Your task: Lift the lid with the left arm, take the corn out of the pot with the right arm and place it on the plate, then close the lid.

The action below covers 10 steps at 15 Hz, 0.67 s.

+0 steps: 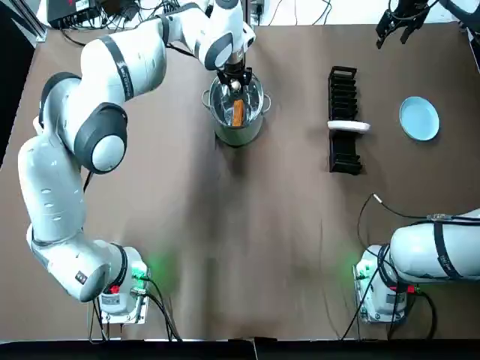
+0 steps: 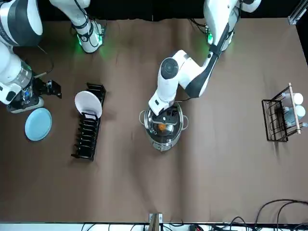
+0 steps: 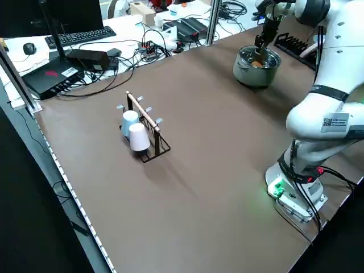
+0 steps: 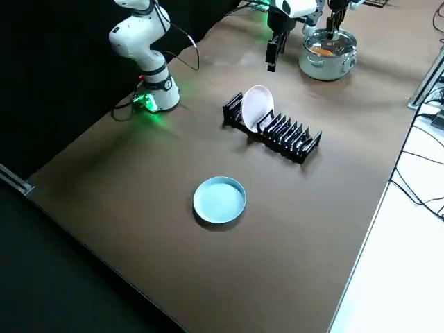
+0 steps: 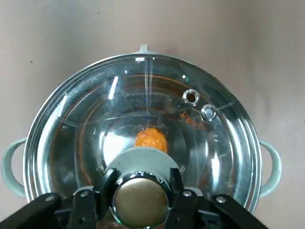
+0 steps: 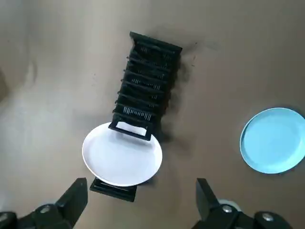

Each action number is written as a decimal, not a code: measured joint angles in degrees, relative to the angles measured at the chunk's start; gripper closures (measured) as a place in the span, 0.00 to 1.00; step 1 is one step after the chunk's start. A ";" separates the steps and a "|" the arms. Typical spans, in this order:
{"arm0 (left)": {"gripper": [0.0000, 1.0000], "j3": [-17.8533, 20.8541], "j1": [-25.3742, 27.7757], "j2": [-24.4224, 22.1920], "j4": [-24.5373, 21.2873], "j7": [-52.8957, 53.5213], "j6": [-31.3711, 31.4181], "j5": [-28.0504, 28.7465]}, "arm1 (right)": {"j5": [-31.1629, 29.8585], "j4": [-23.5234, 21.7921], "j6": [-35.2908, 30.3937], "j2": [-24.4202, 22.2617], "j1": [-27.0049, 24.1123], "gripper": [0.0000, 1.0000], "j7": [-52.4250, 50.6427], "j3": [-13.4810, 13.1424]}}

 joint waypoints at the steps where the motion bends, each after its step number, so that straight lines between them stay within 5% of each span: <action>1: 0.50 0.00 0.00 0.00 0.01 -0.01 -0.06 0.00 | 0.00 0.01 0.00 0.01 0.08 0.00 -0.82 0.00; 10: 0.50 -0.26 0.00 0.00 0.44 -0.17 -1.60 0.00 | 2.18 0.36 0.26 0.01 -0.17 0.00 -3.19 -0.33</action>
